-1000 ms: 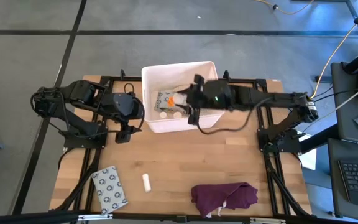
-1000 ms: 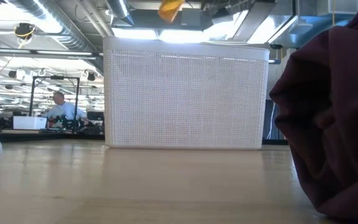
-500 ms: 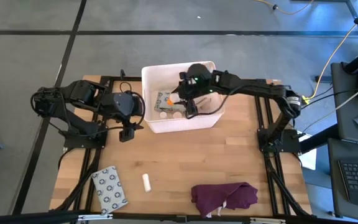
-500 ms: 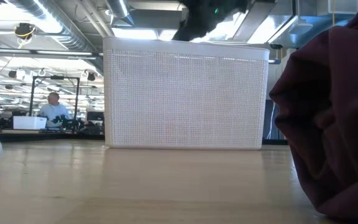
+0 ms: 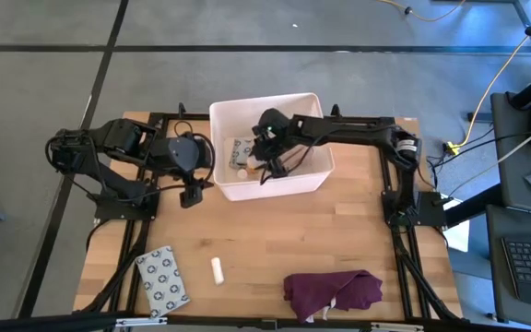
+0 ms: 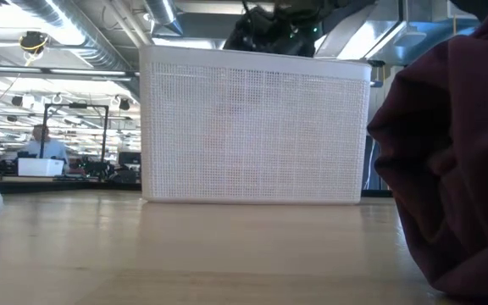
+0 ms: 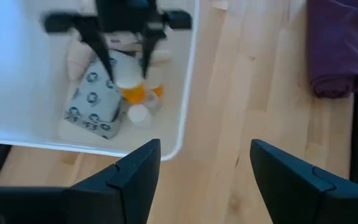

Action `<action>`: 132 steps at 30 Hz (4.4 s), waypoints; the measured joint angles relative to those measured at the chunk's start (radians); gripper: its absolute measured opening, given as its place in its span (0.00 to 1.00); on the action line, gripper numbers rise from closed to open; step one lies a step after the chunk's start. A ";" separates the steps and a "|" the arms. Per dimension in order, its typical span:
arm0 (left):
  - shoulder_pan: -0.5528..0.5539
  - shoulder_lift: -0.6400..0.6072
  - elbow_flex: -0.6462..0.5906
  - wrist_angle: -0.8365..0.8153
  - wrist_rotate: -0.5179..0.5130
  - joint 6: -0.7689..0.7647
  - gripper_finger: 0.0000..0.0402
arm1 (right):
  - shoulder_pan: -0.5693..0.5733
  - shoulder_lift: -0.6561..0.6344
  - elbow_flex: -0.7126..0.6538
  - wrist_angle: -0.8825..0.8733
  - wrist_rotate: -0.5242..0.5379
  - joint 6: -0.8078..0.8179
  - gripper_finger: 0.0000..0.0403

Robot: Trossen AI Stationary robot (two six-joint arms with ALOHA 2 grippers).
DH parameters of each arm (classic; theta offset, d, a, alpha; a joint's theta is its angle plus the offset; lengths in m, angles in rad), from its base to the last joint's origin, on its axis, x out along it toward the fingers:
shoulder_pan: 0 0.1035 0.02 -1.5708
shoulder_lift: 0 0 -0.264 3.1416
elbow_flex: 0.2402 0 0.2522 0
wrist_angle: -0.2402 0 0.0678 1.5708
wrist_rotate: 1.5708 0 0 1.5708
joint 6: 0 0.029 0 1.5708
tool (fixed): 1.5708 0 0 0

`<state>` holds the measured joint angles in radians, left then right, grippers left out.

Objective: Pick & place medical supplies in basket/bin
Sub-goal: Put the orange pill bottle into the white bin, then put the white rolled gauze into the white bin

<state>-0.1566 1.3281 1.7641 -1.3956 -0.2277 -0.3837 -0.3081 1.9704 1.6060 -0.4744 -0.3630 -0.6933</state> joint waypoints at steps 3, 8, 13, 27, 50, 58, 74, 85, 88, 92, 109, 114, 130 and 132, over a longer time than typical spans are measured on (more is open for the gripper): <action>0.000 0.000 0.000 0.000 -0.018 0.000 0.60 | 0.004 0.032 0.000 0.002 -0.003 0.000 0.53; 0.000 0.000 0.000 0.000 -0.018 0.000 0.60 | 0.003 0.050 0.004 0.013 -0.035 0.000 0.53; 0.000 0.000 0.000 0.000 -0.018 0.000 0.60 | 0.004 0.050 0.004 0.003 -0.040 0.004 0.53; 0.000 0.000 0.000 0.000 -0.016 0.002 0.60 | 0.005 0.025 0.128 -0.306 -0.130 -0.024 0.53; 0.000 0.000 0.000 -0.001 -0.017 0.004 0.60 | 0.004 0.041 0.065 -0.159 -0.187 -0.014 0.53; 0.000 0.000 0.000 -0.005 -0.017 0.004 0.60 | 0.014 0.040 0.070 -0.055 -0.242 -0.022 0.53; 0.002 0.000 0.000 -0.023 -0.050 -0.005 0.60 | 0.034 0.122 0.072 0.087 -0.266 -0.044 0.53; 0.002 0.000 0.000 -0.023 -0.068 -0.023 0.60 | 0.034 0.165 0.077 0.102 -0.279 -0.044 0.53; 0.002 0.000 0.000 -0.023 -0.070 -0.023 0.60 | 0.034 0.175 0.077 0.095 -0.268 -0.041 0.53; 0.002 0.000 0.000 -0.023 -0.070 -0.024 0.60 | 0.035 0.182 0.076 0.095 -0.255 -0.018 0.53; 0.002 0.000 0.000 -0.023 -0.070 -0.044 0.60 | 0.044 0.190 0.068 0.054 -0.237 0.009 0.71; 0.002 0.000 0.000 -0.023 -0.069 -0.005 0.60 | 0.047 0.197 0.062 0.022 -0.210 0.008 0.81; -0.001 0.000 0.000 -0.023 -0.055 0.051 0.60 | 0.051 -0.040 0.141 -0.003 -0.097 0.133 0.84; -0.011 0.000 0.000 -0.022 -0.059 0.077 0.59 | 0.051 -0.087 0.181 -0.023 -0.094 0.193 0.84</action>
<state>-0.1674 1.3280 1.7641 -1.4178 -0.2871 -0.3065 -0.2573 1.8835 1.7872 -0.4969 -0.4575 -0.5000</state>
